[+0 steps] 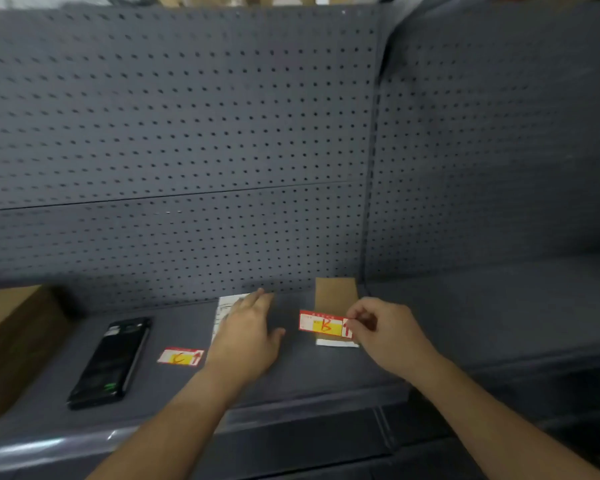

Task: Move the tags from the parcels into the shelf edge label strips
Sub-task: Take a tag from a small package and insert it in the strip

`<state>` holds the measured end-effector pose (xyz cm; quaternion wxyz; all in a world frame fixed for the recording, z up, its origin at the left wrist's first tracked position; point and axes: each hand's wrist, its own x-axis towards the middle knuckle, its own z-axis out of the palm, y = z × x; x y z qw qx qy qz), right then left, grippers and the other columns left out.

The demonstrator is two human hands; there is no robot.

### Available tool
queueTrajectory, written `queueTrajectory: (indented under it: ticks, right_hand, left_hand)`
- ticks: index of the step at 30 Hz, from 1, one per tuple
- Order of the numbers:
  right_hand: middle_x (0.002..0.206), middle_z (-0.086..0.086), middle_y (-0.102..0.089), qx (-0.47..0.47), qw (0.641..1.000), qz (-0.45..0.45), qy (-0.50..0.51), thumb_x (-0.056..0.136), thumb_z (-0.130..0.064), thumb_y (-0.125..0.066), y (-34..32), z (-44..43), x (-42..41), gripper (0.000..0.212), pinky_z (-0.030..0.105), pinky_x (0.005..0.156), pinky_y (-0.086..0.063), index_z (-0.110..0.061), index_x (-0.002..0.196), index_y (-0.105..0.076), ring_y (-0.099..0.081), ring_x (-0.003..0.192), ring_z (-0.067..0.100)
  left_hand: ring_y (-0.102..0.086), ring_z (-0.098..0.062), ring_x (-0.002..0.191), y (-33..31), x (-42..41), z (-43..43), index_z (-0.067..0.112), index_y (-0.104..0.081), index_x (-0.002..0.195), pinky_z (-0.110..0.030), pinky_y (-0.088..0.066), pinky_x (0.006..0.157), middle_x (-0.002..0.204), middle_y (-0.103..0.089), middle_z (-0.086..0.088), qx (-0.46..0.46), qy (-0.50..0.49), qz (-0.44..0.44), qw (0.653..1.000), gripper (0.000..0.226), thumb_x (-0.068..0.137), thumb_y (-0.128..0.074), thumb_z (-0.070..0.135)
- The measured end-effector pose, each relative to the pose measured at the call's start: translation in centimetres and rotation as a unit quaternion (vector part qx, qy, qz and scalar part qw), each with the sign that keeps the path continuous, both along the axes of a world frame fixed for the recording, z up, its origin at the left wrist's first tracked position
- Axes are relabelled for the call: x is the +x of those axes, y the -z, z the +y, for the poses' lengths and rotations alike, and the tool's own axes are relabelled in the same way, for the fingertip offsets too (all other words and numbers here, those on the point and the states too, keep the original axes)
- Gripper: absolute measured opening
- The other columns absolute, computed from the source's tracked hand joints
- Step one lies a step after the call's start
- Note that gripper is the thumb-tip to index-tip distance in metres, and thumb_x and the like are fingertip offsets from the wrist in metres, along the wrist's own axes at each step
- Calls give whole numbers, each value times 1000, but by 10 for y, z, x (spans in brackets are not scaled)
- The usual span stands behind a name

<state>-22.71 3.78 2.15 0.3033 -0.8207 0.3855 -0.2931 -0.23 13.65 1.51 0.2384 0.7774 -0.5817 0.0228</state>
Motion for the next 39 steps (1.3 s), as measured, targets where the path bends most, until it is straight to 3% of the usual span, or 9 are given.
queueTrajectory:
  ticks: [5, 8, 14, 19, 23, 27, 31, 39]
  right_hand:
    - [72, -15, -68, -58, 993, -24, -99, 88, -18, -71, -33, 27, 56, 8, 13, 66, -51, -26, 83, -71, -63, 73, -4]
    - [74, -16, -68, -44, 980, -37, -192, 88, -18, -71, -36, 61, 106, 9, 5, 63, -46, -26, 85, -70, -62, 75, -8]
    - [77, -16, -69, -31, 931, -45, -360, 89, -23, -70, -26, 168, 201, 10, 19, 64, -55, -31, 85, -66, -64, 76, -5]
    - [76, -12, -68, -36, 881, -60, -468, 89, -17, -69, -33, 277, 269, 10, 14, 61, -51, -26, 84, -67, -63, 75, -4]
    - [81, -12, -67, -63, 852, -63, -515, 90, -18, -69, -38, 360, 320, 9, 19, 65, -57, -26, 87, -66, -64, 77, -2]
    - [84, -14, -68, -78, 851, -68, -515, 92, -26, -67, -38, 434, 375, 4, 20, 63, -58, -30, 91, -65, -64, 79, -1]
    - [81, -19, -65, -76, 858, -77, -502, 92, -25, -66, -35, 490, 423, 4, 8, 57, -50, -29, 90, -65, -63, 76, -5]
    - [80, -16, -66, -53, 874, -65, -478, 91, -21, -68, -26, 549, 514, 7, 5, 56, -47, -26, 87, -65, -63, 74, -5]
  left_hand:
    - [-40, -21, 131, -20, 28, 79, 23, -46, 137, -41, -38, 107, 144, -45, 2, -21, -131, -22, 991, 55, 86, -64, 35]
    - [-50, -22, 119, -25, 45, 148, 24, -53, 125, -41, -46, 96, 131, -55, 3, -22, -226, -44, 973, 44, 83, -61, 39]
    - [-52, -23, 118, -34, 63, 305, 25, -53, 127, -41, -47, 95, 126, -57, 3, 1, -403, -54, 914, 45, 83, -58, 35]
    - [-54, -25, 113, -37, 79, 430, 22, -57, 121, -41, -47, 93, 120, -60, 0, 19, -500, -51, 864, 44, 80, -59, 39]
    - [-53, -23, 118, -37, 101, 511, 22, -56, 126, -37, -46, 97, 128, -57, 1, 5, -546, -50, 836, 45, 84, -62, 37]
    - [-51, -21, 117, -41, 142, 584, 25, -53, 128, -35, -45, 94, 127, -55, 4, 22, -559, -68, 826, 44, 87, -59, 39]
    - [-51, -22, 115, -45, 193, 644, 22, -53, 128, -36, -45, 94, 124, -56, 2, 29, -551, -75, 830, 44, 87, -59, 37]
    - [-49, -19, 117, -25, 288, 698, 23, -51, 130, -37, -45, 95, 124, -55, 4, 39, -530, -51, 846, 45, 88, -57, 39]
